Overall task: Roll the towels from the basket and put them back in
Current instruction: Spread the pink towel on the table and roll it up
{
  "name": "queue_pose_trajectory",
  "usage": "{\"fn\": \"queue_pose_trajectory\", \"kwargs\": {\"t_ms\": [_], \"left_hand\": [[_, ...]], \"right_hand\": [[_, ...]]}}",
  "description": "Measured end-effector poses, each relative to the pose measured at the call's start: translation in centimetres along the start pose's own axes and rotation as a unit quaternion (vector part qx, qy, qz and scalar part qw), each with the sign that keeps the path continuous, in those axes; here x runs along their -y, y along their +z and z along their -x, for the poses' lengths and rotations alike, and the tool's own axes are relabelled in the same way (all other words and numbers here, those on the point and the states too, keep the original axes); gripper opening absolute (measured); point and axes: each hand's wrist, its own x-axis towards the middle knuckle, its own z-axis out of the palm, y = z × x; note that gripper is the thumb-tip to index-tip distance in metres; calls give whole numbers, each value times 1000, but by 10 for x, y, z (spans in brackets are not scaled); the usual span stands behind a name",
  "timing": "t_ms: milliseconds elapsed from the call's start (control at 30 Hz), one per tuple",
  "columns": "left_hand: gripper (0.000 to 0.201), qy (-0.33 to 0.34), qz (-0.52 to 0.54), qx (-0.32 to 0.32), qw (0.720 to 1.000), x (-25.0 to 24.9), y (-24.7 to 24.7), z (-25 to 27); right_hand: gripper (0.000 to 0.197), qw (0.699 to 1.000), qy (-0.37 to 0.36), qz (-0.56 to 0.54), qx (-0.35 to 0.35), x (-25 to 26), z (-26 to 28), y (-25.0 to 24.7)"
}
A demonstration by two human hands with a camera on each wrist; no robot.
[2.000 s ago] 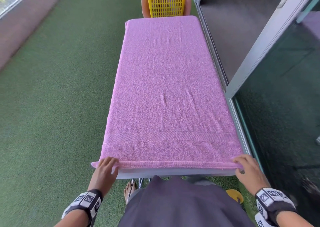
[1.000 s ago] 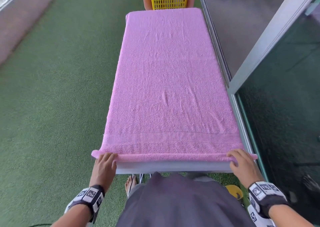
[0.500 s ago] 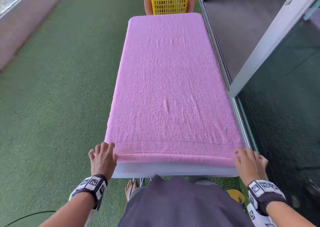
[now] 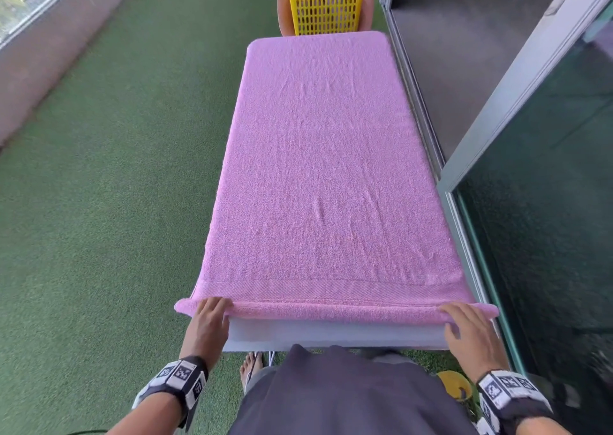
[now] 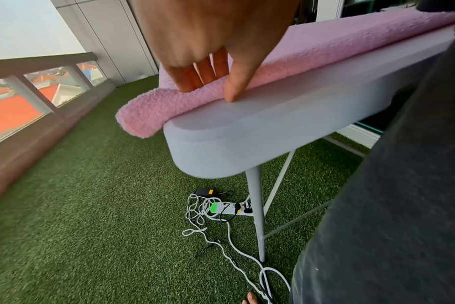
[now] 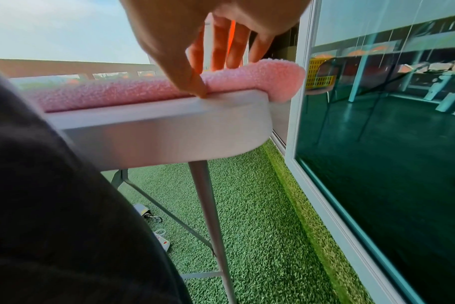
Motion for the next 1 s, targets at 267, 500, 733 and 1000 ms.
{"fn": "queue_pose_trajectory", "kwargs": {"t_ms": [267, 500, 733, 1000], "left_hand": [[24, -43, -33, 92, 994, -3, -12, -17], [36, -38, -98, 71, 992, -4, -7, -29], [46, 5, 5, 21, 1000, 1, 7, -17], [23, -20, -94, 76, 992, -7, -15, -27]], "right_hand": [[17, 998, 19, 35, 39, 1, -22, -10], [27, 999, 28, 42, 0, 13, -35, -22], [38, 999, 21, 7, 43, 5, -14, -2], [25, 995, 68, 1, 73, 7, -44, -18]]}}
